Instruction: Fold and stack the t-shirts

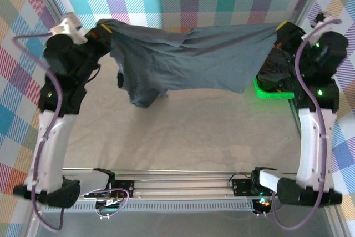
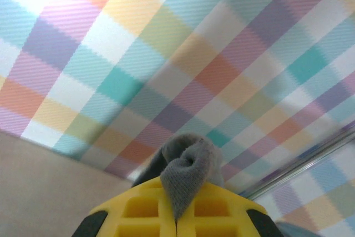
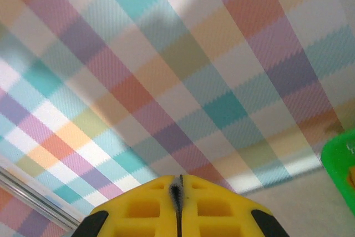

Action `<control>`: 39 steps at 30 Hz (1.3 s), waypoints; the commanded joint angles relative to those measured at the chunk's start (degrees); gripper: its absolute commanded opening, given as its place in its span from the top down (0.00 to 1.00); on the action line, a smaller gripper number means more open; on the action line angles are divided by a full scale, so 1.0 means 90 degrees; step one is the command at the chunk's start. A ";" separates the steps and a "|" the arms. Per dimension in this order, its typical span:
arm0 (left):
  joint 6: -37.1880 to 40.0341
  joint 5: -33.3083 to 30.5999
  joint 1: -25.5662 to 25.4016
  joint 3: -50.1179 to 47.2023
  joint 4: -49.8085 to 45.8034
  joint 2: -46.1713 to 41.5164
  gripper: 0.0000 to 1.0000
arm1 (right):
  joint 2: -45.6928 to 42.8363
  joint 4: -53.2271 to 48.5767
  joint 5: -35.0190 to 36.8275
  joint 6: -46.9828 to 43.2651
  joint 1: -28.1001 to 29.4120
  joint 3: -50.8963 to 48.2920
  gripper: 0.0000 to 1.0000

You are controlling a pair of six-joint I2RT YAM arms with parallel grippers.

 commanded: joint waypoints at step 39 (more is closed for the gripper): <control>-0.0681 -0.0921 0.0685 0.1412 -0.2972 0.4819 0.26 | 0.4386 -0.0589 -0.0294 0.0614 0.0482 0.0244 0.39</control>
